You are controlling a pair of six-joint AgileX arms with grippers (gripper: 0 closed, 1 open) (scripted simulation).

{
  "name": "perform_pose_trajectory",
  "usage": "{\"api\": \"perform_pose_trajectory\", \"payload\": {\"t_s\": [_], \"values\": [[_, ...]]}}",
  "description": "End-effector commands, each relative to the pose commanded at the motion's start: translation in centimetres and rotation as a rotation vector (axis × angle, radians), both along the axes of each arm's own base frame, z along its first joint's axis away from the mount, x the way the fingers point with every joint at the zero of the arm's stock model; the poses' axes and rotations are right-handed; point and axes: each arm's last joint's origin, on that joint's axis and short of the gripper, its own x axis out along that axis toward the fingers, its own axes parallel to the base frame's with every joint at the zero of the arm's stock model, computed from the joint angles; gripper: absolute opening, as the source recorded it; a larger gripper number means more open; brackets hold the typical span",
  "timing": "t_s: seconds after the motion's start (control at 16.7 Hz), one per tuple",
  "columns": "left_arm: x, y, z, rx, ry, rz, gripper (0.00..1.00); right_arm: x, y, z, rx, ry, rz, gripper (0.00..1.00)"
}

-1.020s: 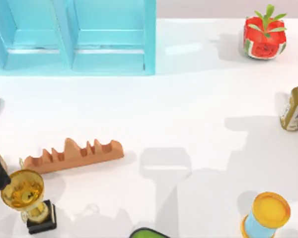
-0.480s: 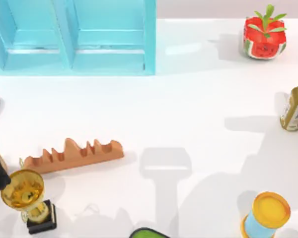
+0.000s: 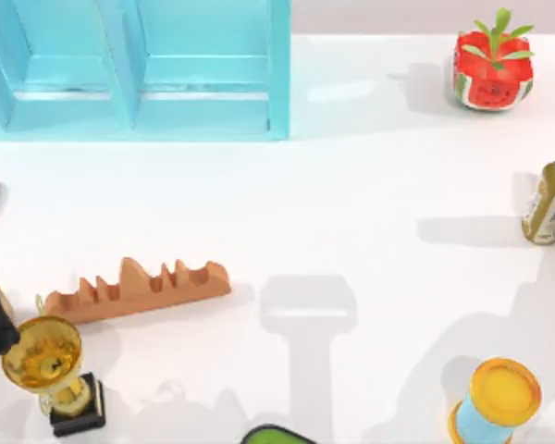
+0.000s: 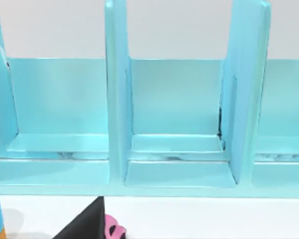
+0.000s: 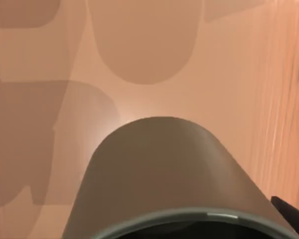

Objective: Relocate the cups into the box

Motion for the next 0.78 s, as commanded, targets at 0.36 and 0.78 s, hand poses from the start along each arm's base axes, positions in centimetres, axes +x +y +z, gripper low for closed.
{"api": "perform_pose_trajectory", "payload": {"t_s": [0.36,0.78], "values": [[0.0,0.0,0.0,0.0,0.0,0.0,1.0,0.0,0.0,-0.01,0.0,0.0,0.0,0.23],[0.0,0.0,0.0,0.0,0.0,0.0,1.0,0.0,0.0,-0.01,0.0,0.0,0.0,0.75]]}}
